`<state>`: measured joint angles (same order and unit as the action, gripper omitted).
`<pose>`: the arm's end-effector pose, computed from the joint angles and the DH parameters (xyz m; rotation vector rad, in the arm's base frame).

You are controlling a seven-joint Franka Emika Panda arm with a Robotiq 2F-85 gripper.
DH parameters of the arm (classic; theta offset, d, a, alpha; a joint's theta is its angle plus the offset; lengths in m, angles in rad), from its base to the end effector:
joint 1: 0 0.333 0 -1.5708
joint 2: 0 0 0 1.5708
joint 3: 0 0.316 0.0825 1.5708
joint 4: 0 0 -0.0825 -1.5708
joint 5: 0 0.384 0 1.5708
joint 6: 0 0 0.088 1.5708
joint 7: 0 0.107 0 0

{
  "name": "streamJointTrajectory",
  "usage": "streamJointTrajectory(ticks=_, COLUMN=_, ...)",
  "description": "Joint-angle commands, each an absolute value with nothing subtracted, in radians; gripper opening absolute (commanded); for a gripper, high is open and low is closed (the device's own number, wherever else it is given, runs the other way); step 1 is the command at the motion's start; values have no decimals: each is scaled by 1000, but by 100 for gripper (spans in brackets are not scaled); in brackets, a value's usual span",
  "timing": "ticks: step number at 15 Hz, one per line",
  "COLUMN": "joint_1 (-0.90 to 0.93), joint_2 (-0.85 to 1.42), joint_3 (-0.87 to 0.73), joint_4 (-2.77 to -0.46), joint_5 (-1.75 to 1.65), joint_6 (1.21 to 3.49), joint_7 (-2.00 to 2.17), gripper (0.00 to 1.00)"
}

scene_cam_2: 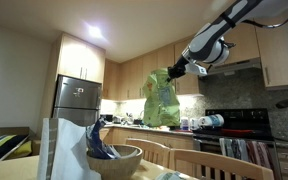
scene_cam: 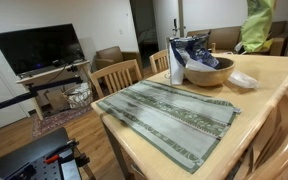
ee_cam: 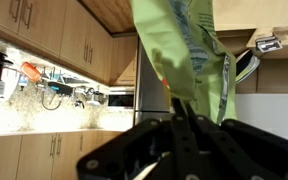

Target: Pick the bag of popcorn and pour its contents on the cloth on the table

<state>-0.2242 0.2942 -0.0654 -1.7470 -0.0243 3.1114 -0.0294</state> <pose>0.6599 -0.1884 0.5371 2.5344 -0.2829 1.4866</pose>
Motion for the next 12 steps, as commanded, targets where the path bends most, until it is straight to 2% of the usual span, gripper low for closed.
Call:
streamJointTrajectory(ticks=1, joint_1=-298, joint_2=192, joint_3=-1, joint_4=-1862, joint_5=19, joint_6=3107, joint_7=-88, gripper=0)
streamJointTrajectory(ticks=7, joint_1=-403, joint_2=139, joint_3=77, joint_4=-1926, joint_5=93, joint_6=3086, joint_7=-141, gripper=0)
streamJointTrajectory(ticks=8, joint_1=-370, joint_2=186, joint_3=37, joint_4=-1880, joint_5=50, joint_6=3109, joint_7=-97, gripper=1)
streamJointTrajectory(ticks=12, joint_1=-392, joint_2=176, joint_3=59, joint_4=-1899, joint_5=66, joint_6=3108, joint_7=-111, gripper=1)
